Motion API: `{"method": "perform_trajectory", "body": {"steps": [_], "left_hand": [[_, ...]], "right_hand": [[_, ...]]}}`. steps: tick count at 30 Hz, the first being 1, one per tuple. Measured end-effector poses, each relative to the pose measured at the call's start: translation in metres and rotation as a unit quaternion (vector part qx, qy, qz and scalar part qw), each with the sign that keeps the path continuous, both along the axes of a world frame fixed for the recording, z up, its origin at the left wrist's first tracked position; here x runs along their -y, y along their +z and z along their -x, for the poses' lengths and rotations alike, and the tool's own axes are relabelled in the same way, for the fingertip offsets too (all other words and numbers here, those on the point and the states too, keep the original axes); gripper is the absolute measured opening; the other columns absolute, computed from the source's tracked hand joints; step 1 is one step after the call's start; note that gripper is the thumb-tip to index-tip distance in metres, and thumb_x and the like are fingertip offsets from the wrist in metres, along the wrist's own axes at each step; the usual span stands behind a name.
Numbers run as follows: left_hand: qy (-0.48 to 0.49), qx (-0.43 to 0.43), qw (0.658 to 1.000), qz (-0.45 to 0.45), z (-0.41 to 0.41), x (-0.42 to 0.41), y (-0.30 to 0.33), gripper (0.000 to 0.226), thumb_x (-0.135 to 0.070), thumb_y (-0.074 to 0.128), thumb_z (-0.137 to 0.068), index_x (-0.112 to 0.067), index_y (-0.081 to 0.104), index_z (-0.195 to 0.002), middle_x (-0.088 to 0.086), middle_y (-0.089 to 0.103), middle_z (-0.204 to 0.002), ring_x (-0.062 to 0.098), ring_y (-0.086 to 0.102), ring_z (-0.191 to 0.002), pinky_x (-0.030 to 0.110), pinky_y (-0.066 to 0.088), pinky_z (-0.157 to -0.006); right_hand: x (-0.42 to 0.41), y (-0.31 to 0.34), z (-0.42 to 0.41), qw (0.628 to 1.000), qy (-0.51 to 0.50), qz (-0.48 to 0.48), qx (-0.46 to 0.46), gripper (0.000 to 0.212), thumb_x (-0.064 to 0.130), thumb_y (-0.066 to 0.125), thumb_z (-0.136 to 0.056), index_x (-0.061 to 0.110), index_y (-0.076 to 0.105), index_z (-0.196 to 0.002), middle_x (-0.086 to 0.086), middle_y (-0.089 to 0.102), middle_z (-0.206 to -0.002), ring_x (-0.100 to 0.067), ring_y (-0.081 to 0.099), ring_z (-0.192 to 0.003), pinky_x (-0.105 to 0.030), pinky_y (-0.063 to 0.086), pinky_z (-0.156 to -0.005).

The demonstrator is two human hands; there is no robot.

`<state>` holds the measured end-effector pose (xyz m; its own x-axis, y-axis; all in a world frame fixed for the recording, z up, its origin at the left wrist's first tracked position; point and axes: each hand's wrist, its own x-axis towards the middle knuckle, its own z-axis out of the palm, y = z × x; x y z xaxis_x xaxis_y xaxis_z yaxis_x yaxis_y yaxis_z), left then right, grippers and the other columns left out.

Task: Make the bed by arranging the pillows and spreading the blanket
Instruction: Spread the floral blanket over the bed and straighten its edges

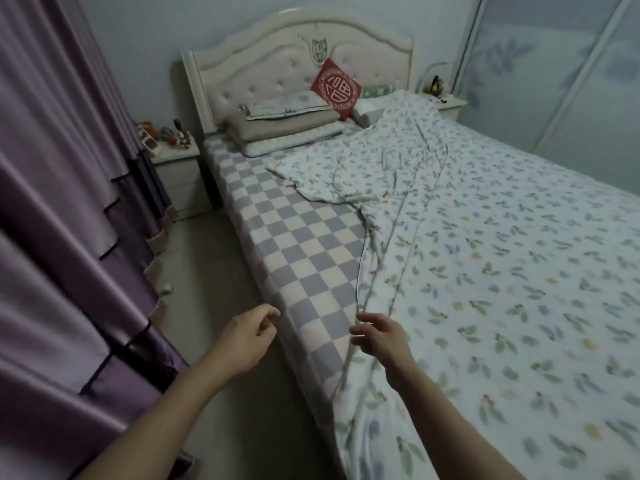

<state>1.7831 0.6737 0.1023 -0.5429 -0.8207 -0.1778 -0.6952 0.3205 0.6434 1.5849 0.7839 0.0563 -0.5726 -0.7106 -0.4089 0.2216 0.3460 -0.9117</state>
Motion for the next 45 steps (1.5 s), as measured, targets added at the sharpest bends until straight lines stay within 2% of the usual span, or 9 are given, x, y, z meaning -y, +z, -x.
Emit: {"method": "perform_trajectory", "body": {"steps": [5, 11, 20, 29, 33, 37, 39, 42, 45], "left_hand": [[0.010, -0.001, 1.000, 0.010, 0.007, 0.088, 0.012, 0.024, -0.011, 0.052, -0.090, -0.015, 0.058, -0.113, -0.004, 0.058, -0.083, 0.011, 0.054, -0.076, 0.018, 0.038, -0.066], [-0.020, 0.005, 1.000, -0.002, 0.032, 0.182, -0.003, 0.027, -0.015, 0.053, -0.090, -0.018, 0.057, -0.116, -0.005, 0.057, -0.085, 0.013, 0.054, -0.081, 0.021, 0.039, -0.074], [-0.160, 0.040, 0.986, -0.019, 0.092, 0.337, -0.013, 0.029, -0.017, 0.050, -0.092, -0.019, 0.054, -0.121, 0.001, 0.058, -0.105, 0.018, 0.056, -0.101, 0.029, 0.044, -0.091], [-0.349, 0.076, 0.933, -0.039, 0.194, 0.413, -0.036, 0.029, -0.018, 0.046, -0.095, -0.020, 0.051, -0.124, -0.001, 0.056, -0.099, 0.018, 0.056, -0.095, 0.031, 0.047, -0.084], [-0.409, 0.102, 0.906, -0.042, 0.242, 0.429, -0.059, 0.031, -0.017, 0.046, -0.095, -0.019, 0.051, -0.126, -0.003, 0.056, -0.098, 0.018, 0.056, -0.097, 0.030, 0.046, -0.087], [-0.428, 0.137, 0.893, -0.037, 0.280, 0.460, -0.088, 0.030, -0.018, 0.045, -0.096, -0.020, 0.050, -0.125, -0.005, 0.056, -0.097, 0.013, 0.054, -0.091, 0.025, 0.043, -0.080], [-0.435, 0.152, 0.887, -0.024, 0.300, 0.476, -0.104, 0.029, -0.018, 0.045, -0.096, -0.019, 0.051, -0.124, -0.007, 0.055, -0.096, 0.011, 0.053, -0.089, 0.024, 0.041, -0.076], [-0.454, 0.172, 0.873, -0.034, 0.320, 0.485, -0.125, 0.028, -0.018, 0.044, -0.096, -0.019, 0.050, -0.123, -0.006, 0.056, -0.096, 0.013, 0.054, -0.090, 0.026, 0.044, -0.079], [-0.482, 0.197, 0.852, -0.052, 0.332, 0.488, -0.148, 0.028, -0.019, 0.043, -0.096, -0.021, 0.050, -0.124, -0.006, 0.057, -0.096, 0.009, 0.054, -0.087, 0.023, 0.044, -0.079]], "right_hand": [[0.085, 0.007, 0.000, 0.999, 0.038, -0.014, -0.003, 0.021, 0.000, 0.050, -0.087, 0.015, 0.061, -0.097, -0.008, 0.067, -0.083, -0.016, 0.061, -0.065, -0.022, 0.044, -0.059], [0.170, 0.002, 0.024, 0.999, 0.021, -0.028, -0.022, 0.019, 0.003, 0.053, -0.087, 0.014, 0.060, -0.100, -0.007, 0.067, -0.086, -0.015, 0.061, -0.066, -0.020, 0.044, -0.058], [0.278, -0.020, 0.042, 0.990, -0.118, -0.076, -0.012, 0.024, 0.002, 0.045, -0.091, 0.010, 0.057, -0.110, -0.010, 0.065, -0.093, -0.015, 0.060, -0.069, -0.020, 0.042, -0.060], [0.330, -0.060, 0.077, 0.955, -0.242, -0.171, -0.012, 0.031, 0.008, 0.046, -0.093, 0.003, 0.055, -0.122, -0.006, 0.058, -0.106, -0.014, 0.056, -0.082, -0.027, 0.042, -0.076], [0.351, -0.102, 0.128, 0.938, -0.242, -0.245, -0.033, 0.018, 0.007, 0.044, -0.091, 0.014, 0.060, -0.095, -0.001, 0.053, -0.093, -0.017, 0.051, -0.083, -0.022, 0.031, -0.075], [0.375, -0.143, 0.173, 0.920, -0.221, -0.322, -0.028, 0.034, 0.004, 0.041, -0.091, 0.000, 0.052, -0.122, -0.016, 0.054, -0.125, -0.028, 0.052, -0.115, -0.025, 0.040, -0.087], [0.384, -0.165, 0.190, 0.913, -0.201, -0.352, -0.032, 0.034, 0.004, 0.041, -0.090, -0.004, 0.053, -0.120, -0.023, 0.051, -0.127, -0.034, 0.052, -0.115, -0.032, 0.043, -0.091], [0.385, -0.202, 0.204, 0.891, -0.092, -0.443, -0.041, 0.032, 0.024, 0.033, -0.088, 0.018, 0.056, -0.109, -0.019, 0.029, -0.146, -0.026, 0.030, -0.135, -0.035, 0.032, -0.099], [0.372, -0.231, 0.206, 0.855, -0.052, -0.515, -0.034, 0.057, 0.021, 0.046, -0.090, 0.006, 0.028, -0.142, -0.009, -0.008, -0.157, -0.027, -0.005, -0.145, -0.041, 0.008, -0.116]]}}
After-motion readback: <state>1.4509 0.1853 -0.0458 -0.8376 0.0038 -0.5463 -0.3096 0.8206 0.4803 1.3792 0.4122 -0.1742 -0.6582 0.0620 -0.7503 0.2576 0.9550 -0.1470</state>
